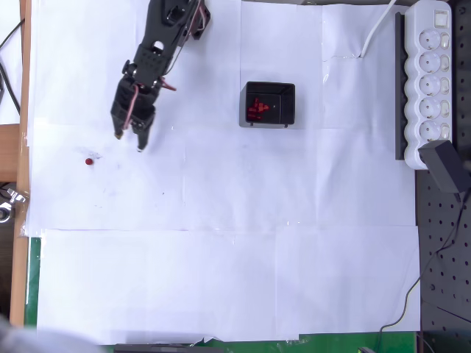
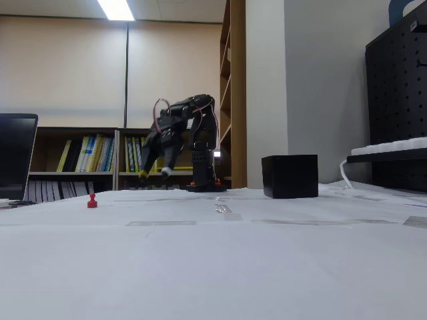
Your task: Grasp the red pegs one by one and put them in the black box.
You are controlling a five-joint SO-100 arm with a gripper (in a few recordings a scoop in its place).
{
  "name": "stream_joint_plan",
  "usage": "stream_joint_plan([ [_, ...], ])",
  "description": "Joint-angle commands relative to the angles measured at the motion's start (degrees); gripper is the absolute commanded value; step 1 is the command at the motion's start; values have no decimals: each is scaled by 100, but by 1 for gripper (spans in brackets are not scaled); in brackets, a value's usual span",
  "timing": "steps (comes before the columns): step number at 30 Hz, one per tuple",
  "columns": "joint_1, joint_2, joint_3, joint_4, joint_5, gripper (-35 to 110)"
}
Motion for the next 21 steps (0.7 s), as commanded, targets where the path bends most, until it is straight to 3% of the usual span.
stream_joint_plan([
  [1,237,387,141,-835,0,22],
  [21,580,2558,1907,-1230,-290,22],
])
